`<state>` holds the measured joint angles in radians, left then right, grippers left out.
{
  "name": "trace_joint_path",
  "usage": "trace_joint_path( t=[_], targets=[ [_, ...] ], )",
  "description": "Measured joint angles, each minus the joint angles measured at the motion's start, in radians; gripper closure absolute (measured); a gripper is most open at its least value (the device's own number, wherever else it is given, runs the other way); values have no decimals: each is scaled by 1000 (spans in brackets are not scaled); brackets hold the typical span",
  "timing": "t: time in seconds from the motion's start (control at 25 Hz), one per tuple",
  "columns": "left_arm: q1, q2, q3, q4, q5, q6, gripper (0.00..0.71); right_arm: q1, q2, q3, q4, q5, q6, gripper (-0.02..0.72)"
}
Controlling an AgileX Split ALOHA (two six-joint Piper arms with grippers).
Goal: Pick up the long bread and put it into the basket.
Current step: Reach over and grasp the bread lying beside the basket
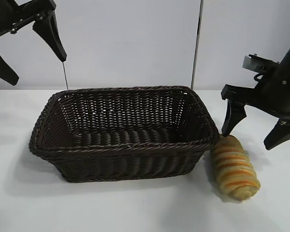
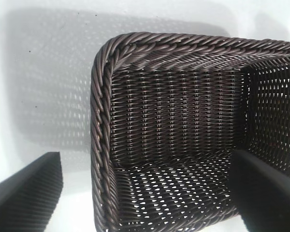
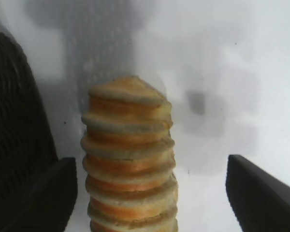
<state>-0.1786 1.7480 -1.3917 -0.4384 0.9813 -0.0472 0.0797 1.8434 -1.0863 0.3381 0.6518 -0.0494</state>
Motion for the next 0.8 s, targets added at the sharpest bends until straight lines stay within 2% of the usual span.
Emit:
trace_joint_path(
  t=[0.56, 0.8],
  targets=[
    [0, 0, 0, 0, 0, 0, 41, 0, 7, 0, 3, -18, 0, 113],
    [0, 0, 0, 0, 6, 0, 41, 0, 64, 0, 23, -18, 0, 116]
  ],
)
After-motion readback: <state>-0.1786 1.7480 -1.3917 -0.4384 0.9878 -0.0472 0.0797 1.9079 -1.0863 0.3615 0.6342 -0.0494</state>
